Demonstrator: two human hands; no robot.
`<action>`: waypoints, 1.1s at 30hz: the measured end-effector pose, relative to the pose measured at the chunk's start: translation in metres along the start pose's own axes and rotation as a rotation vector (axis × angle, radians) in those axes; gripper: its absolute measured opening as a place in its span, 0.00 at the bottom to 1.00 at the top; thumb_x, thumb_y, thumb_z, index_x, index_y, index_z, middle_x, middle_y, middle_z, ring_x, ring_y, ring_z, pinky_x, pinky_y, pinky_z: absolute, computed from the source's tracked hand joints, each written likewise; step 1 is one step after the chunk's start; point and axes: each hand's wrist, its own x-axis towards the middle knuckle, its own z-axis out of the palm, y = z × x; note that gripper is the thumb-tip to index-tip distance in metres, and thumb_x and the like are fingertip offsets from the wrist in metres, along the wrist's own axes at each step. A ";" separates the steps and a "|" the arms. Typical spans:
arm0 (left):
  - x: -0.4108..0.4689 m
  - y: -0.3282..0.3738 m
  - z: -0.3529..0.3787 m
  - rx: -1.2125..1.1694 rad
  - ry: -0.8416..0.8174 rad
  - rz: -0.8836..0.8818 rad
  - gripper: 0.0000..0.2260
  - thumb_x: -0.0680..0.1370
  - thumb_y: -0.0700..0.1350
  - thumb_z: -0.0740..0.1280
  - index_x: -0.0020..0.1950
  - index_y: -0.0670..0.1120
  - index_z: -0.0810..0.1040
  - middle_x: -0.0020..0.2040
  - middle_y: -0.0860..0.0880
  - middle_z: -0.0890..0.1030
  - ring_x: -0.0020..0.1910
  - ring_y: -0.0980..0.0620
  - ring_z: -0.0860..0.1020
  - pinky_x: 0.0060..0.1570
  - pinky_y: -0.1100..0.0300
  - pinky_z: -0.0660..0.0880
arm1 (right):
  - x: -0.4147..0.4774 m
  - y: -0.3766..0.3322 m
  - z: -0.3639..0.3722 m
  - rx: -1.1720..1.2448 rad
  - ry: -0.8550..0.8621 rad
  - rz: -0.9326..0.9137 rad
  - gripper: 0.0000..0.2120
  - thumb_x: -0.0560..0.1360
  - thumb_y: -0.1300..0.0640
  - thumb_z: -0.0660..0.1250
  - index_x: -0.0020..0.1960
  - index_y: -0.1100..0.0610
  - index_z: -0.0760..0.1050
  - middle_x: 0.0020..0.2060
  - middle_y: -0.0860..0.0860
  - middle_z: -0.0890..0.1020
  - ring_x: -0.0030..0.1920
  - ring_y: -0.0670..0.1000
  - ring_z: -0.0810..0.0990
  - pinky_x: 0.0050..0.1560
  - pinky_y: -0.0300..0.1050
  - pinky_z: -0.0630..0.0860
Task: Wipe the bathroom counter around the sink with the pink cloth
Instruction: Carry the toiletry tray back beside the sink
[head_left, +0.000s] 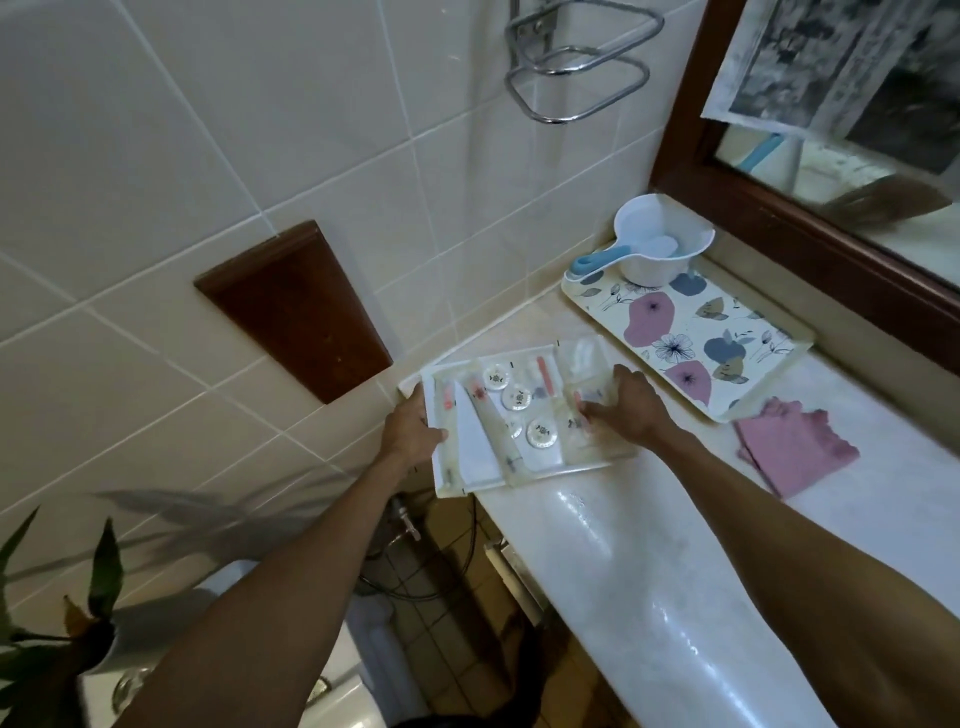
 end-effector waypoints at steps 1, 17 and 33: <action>-0.004 0.006 0.001 0.006 -0.014 0.014 0.36 0.77 0.35 0.73 0.81 0.49 0.62 0.64 0.42 0.81 0.64 0.41 0.80 0.60 0.49 0.78 | -0.010 0.007 -0.005 0.014 0.014 -0.006 0.33 0.67 0.33 0.72 0.56 0.58 0.69 0.52 0.58 0.76 0.52 0.57 0.77 0.44 0.46 0.68; -0.127 0.163 0.127 0.019 -0.289 0.443 0.38 0.75 0.36 0.71 0.82 0.51 0.61 0.45 0.49 0.76 0.45 0.48 0.76 0.41 0.59 0.73 | -0.258 0.177 -0.133 0.233 0.444 0.174 0.43 0.64 0.33 0.75 0.71 0.48 0.62 0.56 0.54 0.75 0.51 0.53 0.77 0.54 0.52 0.77; -0.430 0.320 0.348 0.094 -0.686 0.836 0.28 0.73 0.37 0.70 0.73 0.46 0.76 0.42 0.49 0.77 0.41 0.51 0.77 0.38 0.58 0.74 | -0.655 0.369 -0.203 0.371 0.972 0.592 0.36 0.67 0.40 0.77 0.70 0.50 0.69 0.58 0.55 0.75 0.55 0.54 0.76 0.57 0.46 0.73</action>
